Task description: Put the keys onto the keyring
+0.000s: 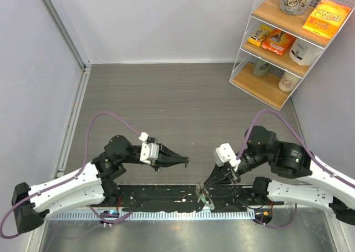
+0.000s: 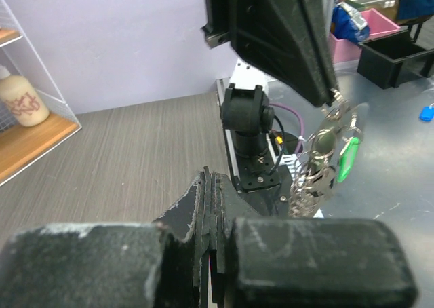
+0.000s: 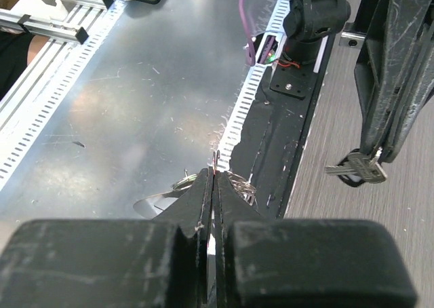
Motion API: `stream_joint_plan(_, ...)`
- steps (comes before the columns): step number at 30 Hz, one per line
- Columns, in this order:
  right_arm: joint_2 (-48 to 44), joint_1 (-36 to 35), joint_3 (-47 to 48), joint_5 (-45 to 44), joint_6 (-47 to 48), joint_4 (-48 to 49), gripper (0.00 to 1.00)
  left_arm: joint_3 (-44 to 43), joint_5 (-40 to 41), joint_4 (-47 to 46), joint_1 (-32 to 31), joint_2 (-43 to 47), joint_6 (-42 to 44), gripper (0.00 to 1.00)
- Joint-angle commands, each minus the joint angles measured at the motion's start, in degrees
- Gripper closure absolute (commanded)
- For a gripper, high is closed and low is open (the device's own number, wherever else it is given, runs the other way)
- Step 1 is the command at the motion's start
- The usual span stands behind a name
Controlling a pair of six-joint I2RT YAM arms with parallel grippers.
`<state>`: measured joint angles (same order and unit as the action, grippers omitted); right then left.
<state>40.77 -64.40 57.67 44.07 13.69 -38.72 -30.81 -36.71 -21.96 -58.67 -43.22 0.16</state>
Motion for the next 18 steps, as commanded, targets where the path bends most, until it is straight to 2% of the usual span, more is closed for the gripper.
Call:
stream_joint_plan(1,3.60,-0.20,2.97,3.21,1.86,6.02,0.95,0.31,-4.42,-5.20,-0.39,1.56,-1.66,1.00)
stream_joint_plan(11,8.18,-0.20,5.08,6.90,2.65,8.40,0.95,1.89,-11.36,-8.19,-0.74,3.23,-3.42,1.00)
stream_joint_plan(18,10.20,-0.20,5.79,7.69,2.13,10.06,0.95,2.95,-12.77,-10.30,-1.44,3.76,-4.20,1.00)
